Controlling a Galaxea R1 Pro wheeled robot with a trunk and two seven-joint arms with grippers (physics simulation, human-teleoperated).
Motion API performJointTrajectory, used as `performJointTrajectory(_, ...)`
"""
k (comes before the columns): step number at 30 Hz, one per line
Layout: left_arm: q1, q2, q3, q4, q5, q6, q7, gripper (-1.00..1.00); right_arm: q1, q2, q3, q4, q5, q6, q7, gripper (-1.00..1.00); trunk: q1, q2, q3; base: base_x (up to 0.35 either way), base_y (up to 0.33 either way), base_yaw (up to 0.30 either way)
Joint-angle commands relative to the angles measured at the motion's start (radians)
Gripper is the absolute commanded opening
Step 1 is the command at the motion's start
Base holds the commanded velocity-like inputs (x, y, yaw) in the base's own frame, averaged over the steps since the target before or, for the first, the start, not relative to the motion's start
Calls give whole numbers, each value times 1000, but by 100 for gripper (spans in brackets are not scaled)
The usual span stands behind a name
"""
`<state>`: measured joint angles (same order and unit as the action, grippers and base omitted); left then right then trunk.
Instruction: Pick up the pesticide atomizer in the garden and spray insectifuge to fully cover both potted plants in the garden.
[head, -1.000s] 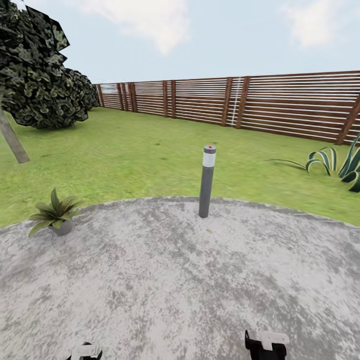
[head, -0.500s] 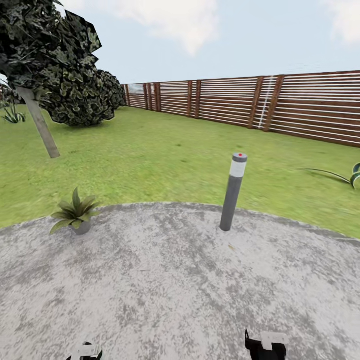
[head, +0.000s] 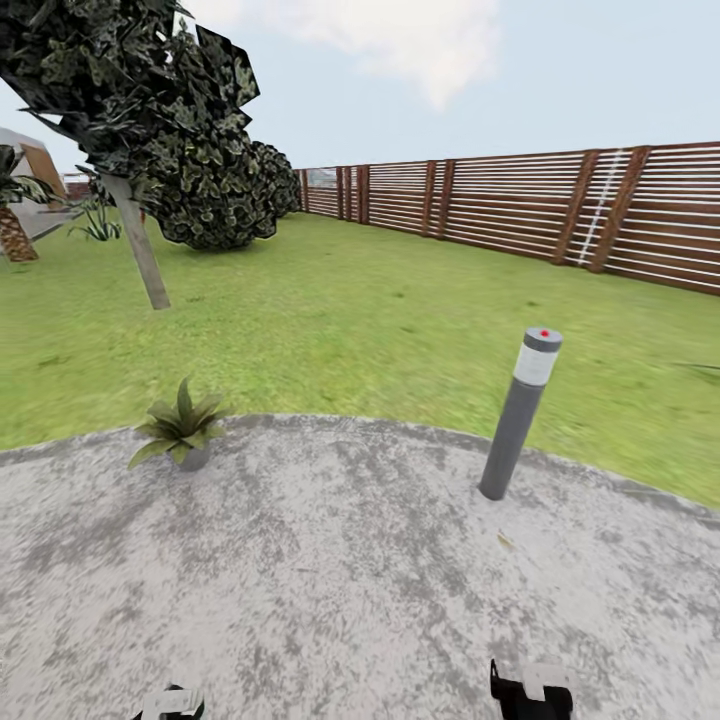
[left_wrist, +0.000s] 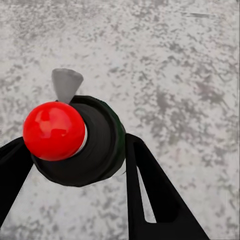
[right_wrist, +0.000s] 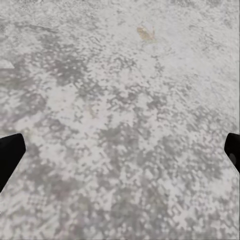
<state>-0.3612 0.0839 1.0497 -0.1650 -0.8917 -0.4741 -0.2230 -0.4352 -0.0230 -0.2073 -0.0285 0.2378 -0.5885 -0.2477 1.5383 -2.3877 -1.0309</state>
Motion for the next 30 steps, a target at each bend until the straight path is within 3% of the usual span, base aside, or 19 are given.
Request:
performJointTrajectory(1, -1, 0, 9, -1, -3, -1, -8, -100, 0, 0, -6, 1, 11, -2, -4, 100, 0, 0, -1, 339, -133, 278)
performJointTrajectory(12, -1, 0, 8, -1, -3, -1, -8, -100, 0, 0, -6, 1, 11, -2, -4, 100, 0, 0, -1, 270, -113, 278)
performJointTrajectory(30, -1, -1, 8, -1, -3, -2, -9, -100, 0, 0, -6, 1, 11, -2, -4, 100, 0, 0, -1, 13, -2, 278)
